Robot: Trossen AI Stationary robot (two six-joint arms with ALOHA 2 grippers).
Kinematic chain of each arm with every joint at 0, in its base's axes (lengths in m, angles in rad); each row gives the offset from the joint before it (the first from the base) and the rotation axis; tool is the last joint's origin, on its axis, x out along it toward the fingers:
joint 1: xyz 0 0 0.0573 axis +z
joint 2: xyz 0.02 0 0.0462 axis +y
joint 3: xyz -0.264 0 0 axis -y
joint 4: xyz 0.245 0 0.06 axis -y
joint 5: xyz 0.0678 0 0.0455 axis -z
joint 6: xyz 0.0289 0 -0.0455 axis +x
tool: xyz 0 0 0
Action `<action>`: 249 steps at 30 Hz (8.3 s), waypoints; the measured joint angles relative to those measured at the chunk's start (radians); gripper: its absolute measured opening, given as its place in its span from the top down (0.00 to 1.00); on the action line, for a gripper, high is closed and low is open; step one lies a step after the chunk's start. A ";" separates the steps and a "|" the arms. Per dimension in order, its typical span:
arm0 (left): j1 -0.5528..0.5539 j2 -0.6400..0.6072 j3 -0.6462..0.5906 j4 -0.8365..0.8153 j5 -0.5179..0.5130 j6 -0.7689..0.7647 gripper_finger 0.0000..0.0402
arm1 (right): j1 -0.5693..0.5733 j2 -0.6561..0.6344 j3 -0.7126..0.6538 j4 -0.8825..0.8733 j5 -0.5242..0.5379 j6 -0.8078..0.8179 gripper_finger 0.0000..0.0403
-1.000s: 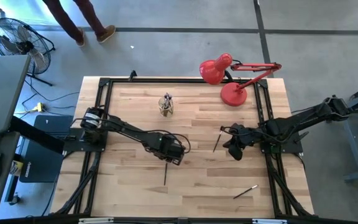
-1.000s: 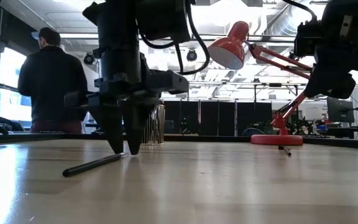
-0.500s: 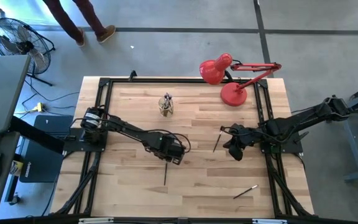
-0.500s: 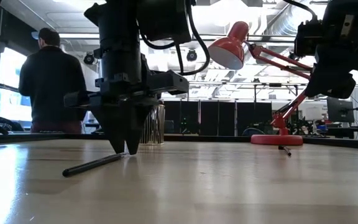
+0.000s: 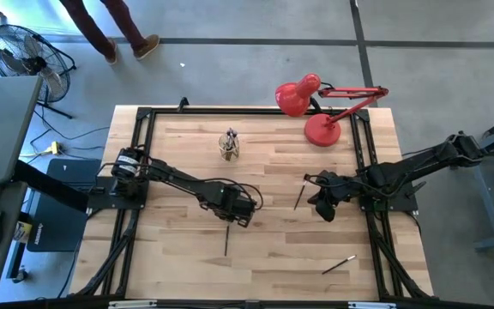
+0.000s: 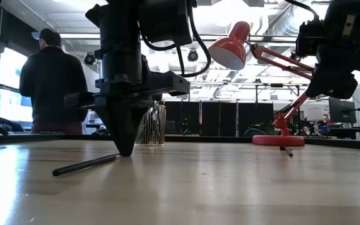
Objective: Put items in baskets/containers
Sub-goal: Put the eyeshadow brush into the wire organizer, then put the eyeliner brush into the wire organizer
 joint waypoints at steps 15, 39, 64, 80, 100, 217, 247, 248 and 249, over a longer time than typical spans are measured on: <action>-0.008 -0.176 0.000 -0.028 -0.199 0.133 1.00 | 0.000 0.000 0.000 0.000 0.043 -0.017 1.00; 0.340 -0.725 -0.121 0.120 -0.539 0.825 1.00 | -0.003 0.002 -0.001 0.130 0.241 0.014 1.00; 1.014 -0.719 -0.403 0.755 0.535 1.300 1.00 | -0.003 0.002 -0.001 0.263 0.551 0.276 1.00; 1.012 -0.532 -0.403 0.768 0.653 1.475 1.00 | -0.003 0.002 0.000 0.368 0.623 0.282 1.00; 1.012 -0.524 -0.402 0.679 0.580 1.578 0.95 | -0.095 0.002 0.000 0.381 0.614 0.248 1.00; -0.002 -0.864 -0.565 0.199 -0.046 1.173 1.00 | 0.464 0.882 0.792 -0.857 -0.216 1.350 0.79; -0.001 -0.864 -0.565 0.313 -0.137 1.090 1.00 | 0.607 0.740 0.596 -0.810 -0.240 0.133 0.77; -0.001 -0.864 -0.565 0.312 -0.137 1.083 1.00 | 0.608 0.740 0.593 -0.808 -0.243 0.102 0.77; -0.001 -0.864 -0.565 0.313 -0.137 1.075 1.00 | 0.607 0.740 0.591 -0.807 -0.245 0.073 0.77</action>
